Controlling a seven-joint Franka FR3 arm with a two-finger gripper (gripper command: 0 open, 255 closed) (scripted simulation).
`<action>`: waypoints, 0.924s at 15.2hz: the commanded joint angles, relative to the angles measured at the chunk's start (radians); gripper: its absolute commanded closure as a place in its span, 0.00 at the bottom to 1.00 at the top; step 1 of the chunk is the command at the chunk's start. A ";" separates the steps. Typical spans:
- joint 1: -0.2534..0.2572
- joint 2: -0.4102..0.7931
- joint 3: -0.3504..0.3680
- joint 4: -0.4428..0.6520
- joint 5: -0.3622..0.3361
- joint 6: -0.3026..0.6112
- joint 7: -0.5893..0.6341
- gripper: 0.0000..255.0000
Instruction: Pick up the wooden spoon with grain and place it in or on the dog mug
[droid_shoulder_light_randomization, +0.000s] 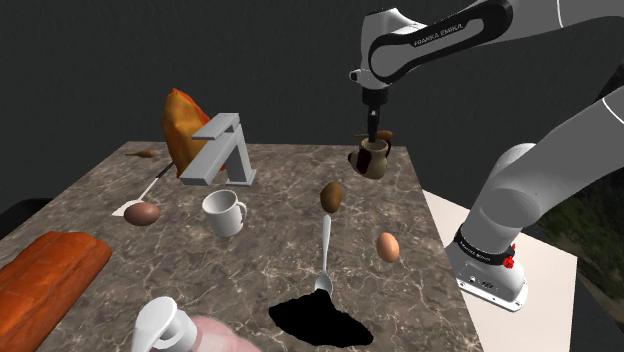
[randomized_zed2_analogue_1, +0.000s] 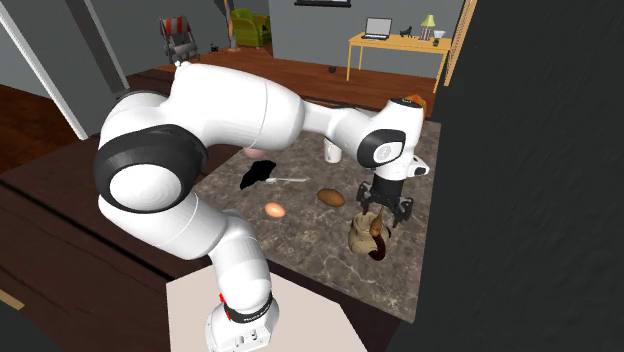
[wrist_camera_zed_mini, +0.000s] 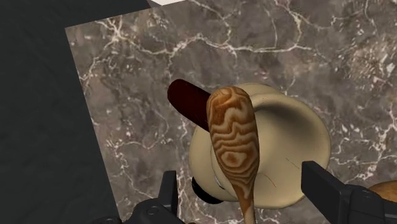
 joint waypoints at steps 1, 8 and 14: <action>0.000 0.000 0.000 0.000 0.000 0.000 0.000 0.00; 0.004 -0.021 0.009 0.111 0.008 -0.132 -0.002 0.00; 0.004 -0.021 0.009 0.111 0.008 -0.132 -0.002 0.00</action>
